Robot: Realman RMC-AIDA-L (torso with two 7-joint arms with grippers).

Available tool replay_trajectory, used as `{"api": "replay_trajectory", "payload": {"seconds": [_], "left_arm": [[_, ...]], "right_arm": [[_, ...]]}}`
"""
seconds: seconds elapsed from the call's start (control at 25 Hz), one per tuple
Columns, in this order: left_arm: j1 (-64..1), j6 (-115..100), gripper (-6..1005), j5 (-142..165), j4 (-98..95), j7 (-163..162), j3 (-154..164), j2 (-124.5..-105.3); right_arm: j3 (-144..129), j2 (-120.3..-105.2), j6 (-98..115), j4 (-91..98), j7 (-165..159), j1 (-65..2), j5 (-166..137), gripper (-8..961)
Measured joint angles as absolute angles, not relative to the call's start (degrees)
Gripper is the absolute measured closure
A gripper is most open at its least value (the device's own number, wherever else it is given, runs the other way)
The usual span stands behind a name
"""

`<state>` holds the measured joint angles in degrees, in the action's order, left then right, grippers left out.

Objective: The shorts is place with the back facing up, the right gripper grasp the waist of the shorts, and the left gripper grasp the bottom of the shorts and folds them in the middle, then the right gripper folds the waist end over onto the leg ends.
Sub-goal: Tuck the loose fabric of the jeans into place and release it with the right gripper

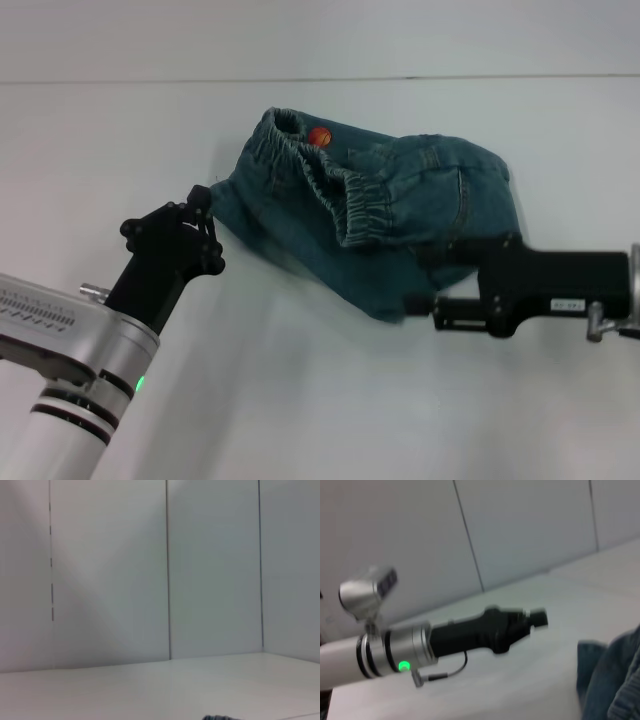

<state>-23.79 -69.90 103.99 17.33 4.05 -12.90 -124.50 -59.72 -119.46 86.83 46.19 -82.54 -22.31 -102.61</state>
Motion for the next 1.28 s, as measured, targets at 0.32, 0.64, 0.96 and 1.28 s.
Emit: {"api": "replay_trajectory", "payload": {"seconds": [0.32,0.64,0.96,1.28], "left_arm": [[-23.46,-69.9,998,104.09,17.31,4.04,-13.17,-124.59],[-23.18,-69.98,997,104.45,17.37,4.04,-12.99,-124.63],[-22.89,-70.35,998,104.51,17.56,4.04,-12.73,-124.63],[-22.85,-70.05,998,104.6,17.43,4.01,-12.75,-124.63]], "right_arm": [[-60.26,-119.69,81.09,36.71,-83.47,-29.96,-106.62,269],[-61.61,-119.98,72.14,31.23,-88.24,-36.36,-107.06,269],[-61.53,-120.01,67.64,32.75,-89.94,-38.48,-106.08,269],[-61.98,-119.9,57.01,33.93,-89.8,-39.5,-105.79,268]]}}
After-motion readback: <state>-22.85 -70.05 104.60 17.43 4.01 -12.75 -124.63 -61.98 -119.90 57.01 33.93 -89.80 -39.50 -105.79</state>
